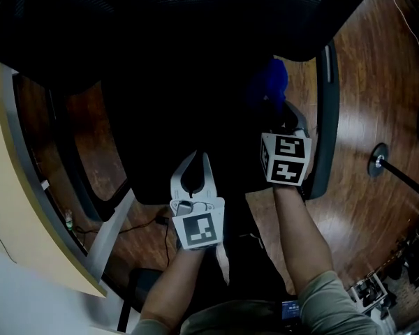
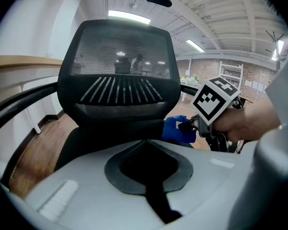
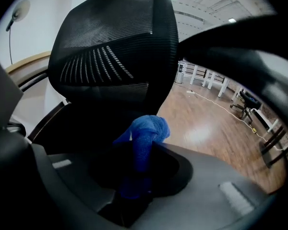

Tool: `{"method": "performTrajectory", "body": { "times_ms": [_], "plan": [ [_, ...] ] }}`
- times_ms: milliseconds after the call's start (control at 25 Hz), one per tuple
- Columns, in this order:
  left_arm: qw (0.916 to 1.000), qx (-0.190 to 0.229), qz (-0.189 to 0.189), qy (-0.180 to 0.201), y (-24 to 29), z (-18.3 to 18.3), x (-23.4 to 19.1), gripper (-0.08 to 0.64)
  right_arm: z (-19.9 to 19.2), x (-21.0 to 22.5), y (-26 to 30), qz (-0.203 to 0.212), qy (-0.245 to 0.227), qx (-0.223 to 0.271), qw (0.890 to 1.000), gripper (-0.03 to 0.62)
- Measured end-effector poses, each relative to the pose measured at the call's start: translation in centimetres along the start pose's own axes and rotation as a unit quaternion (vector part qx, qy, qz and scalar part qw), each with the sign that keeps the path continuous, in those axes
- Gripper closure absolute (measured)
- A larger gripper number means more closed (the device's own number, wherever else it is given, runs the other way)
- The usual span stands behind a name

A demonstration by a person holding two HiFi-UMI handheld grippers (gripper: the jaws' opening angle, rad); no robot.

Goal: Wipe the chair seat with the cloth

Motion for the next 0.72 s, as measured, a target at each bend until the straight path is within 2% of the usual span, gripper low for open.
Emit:
{"method": "performTrajectory", "body": {
  "times_ms": [160, 320, 520, 720],
  "plan": [
    [0.9996, -0.005, 0.029, -0.002, -2.4, -0.6, -2.8, 0.555, 0.2, -3.4, -1.2, 0.028, -0.015, 0.008, 0.999, 0.487],
    [0.9974, -0.017, 0.069, -0.011, -5.5, -2.5, -6.0, 0.554, 0.0, -10.1, -2.6, 0.109, -0.046, 0.029, 0.993, 0.486],
    [0.9946, -0.030, 0.098, -0.016, -9.0, -5.5, -8.6, 0.555, -2.2, -20.2, -4.0, 0.230, -0.120, 0.031, 0.965, 0.486],
    [0.9922, -0.036, 0.113, -0.039, -13.1, -7.1, -10.4, 0.555, -5.8, -28.7, -4.1, 0.293, -0.186, -0.010, 0.938, 0.486]
  ]
}}
Point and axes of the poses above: the fingertips, and each gripper's own axes: y forward along the fingers, x to its right, z out of its top, the point moved 5 cm from there along -y, backward along the fingers, and after that the axes turned 15 degrees about y, right-handed, at the moved point
